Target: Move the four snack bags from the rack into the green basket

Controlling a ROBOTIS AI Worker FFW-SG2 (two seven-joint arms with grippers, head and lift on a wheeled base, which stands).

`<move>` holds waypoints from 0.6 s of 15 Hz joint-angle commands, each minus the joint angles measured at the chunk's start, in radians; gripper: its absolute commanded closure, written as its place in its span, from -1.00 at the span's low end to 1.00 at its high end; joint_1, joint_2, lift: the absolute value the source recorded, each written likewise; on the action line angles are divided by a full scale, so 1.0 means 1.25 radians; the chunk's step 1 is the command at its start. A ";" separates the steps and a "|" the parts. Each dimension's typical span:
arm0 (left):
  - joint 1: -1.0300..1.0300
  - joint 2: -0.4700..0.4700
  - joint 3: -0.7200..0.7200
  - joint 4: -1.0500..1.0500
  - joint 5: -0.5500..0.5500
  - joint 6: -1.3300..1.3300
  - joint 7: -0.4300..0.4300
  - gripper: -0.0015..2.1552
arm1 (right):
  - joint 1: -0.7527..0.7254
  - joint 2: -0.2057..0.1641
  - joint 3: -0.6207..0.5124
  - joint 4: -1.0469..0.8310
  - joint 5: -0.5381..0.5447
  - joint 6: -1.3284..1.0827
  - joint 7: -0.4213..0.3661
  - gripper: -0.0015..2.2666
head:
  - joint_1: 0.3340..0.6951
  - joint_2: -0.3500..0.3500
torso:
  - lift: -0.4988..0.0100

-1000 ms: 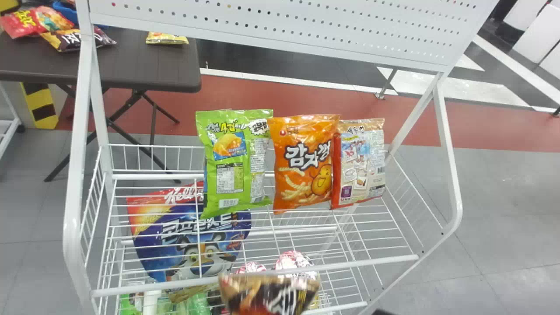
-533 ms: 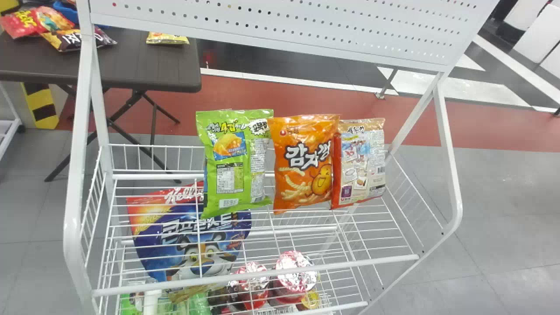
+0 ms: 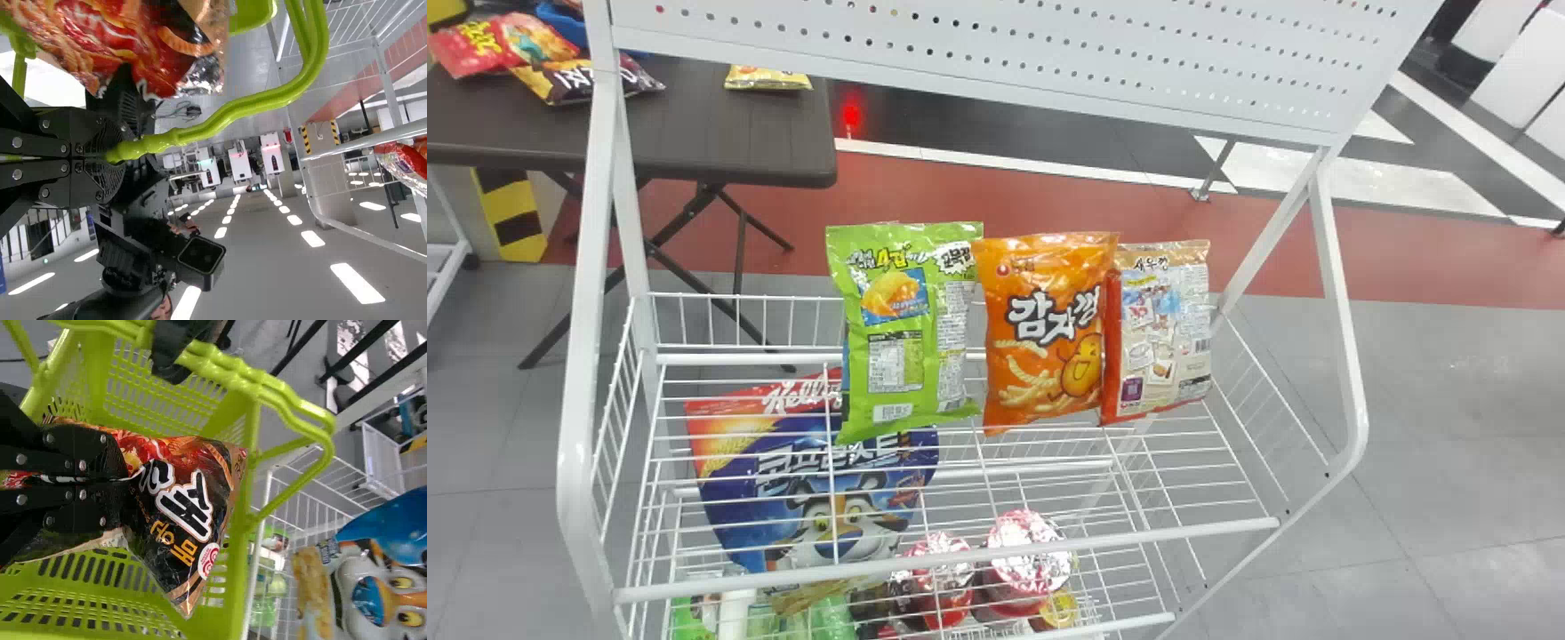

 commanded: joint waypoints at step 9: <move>0.006 -0.001 -0.010 -0.002 -0.004 0.000 -0.001 0.66 | -0.010 0.017 -0.072 -0.075 -0.001 -0.444 -0.073 -0.95 | 1.00 -1.00 | 0.96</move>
